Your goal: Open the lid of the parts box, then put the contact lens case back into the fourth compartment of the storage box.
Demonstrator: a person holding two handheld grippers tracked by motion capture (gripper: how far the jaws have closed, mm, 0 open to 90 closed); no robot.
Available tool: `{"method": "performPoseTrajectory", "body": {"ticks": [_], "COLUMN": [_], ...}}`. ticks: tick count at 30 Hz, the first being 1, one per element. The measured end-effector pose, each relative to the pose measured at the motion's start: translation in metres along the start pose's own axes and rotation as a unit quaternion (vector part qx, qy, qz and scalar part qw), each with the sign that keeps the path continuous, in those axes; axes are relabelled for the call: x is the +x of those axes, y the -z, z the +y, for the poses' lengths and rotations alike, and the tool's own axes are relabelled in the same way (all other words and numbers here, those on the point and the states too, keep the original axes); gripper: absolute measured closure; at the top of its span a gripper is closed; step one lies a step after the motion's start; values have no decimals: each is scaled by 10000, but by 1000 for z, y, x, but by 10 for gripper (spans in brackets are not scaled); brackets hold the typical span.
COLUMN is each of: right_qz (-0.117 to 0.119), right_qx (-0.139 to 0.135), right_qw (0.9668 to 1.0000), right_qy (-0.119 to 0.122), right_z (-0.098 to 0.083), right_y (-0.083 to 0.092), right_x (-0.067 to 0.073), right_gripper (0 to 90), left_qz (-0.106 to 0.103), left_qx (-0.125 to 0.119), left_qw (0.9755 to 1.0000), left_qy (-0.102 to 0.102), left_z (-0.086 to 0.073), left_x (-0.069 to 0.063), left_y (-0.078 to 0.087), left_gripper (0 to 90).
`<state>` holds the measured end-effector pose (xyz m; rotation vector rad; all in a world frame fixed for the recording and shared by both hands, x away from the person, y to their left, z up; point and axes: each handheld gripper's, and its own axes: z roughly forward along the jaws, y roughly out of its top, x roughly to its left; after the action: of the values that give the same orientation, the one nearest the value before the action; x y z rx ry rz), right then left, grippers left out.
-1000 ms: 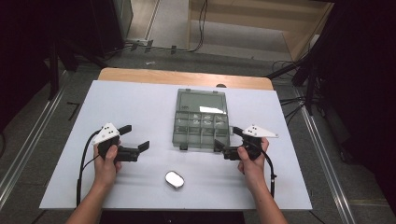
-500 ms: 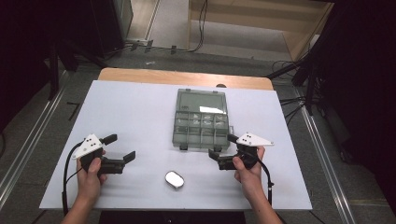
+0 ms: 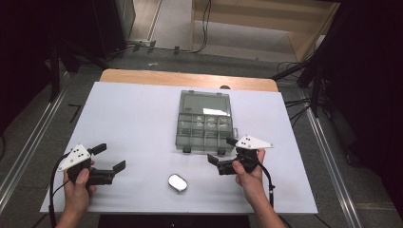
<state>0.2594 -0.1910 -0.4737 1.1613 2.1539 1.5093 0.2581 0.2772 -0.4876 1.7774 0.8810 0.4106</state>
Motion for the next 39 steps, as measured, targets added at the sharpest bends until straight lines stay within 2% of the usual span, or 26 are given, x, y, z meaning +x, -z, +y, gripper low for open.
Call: {"method": "performPoseTrajectory", "body": {"ticks": [10,15,18,20,22,28,33,36,39], "right_qz": [352,512,512,395,338,565,616,598,639], "right_qx": [264,418,501,531,576,628,742,799,880], "right_qw": [9988,9973,9968,9971,9971,9955,9940,9937,9926], "right_qy": [191,306,364,365,363,441,515,518,541], "right_z": [0,0,0,-1,-1,-1,-2,-3,-4], "right_y": [-14,-20,-22,-22,-24,-27,-32,-36,-40], "right_x": [19,30,34,37,40,49,56,63,68], "right_gripper": [0,0,0,77,99,106,123,191,217], "left_qz": [71,5,-26,-22,-30,-21,-20,-19,-25], "left_qx": [-15,-49,-38,-36,-60,-80,-85,-145,-150], "left_qw": [10000,9999,9999,10000,10000,9999,9999,9998,9997], "left_qy": [50,145,110,76,66,75,87,147,176], "left_z": [-4,-6,-6,-7,-7,-7,-7,-8,-8], "left_x": [4,5,5,4,3,4,4,4,5], "left_y": [0,-1,-2,-2,-2,-2,-2,0,0], "left_gripper": [0,0,0,0,0,0,0,0,0]}}
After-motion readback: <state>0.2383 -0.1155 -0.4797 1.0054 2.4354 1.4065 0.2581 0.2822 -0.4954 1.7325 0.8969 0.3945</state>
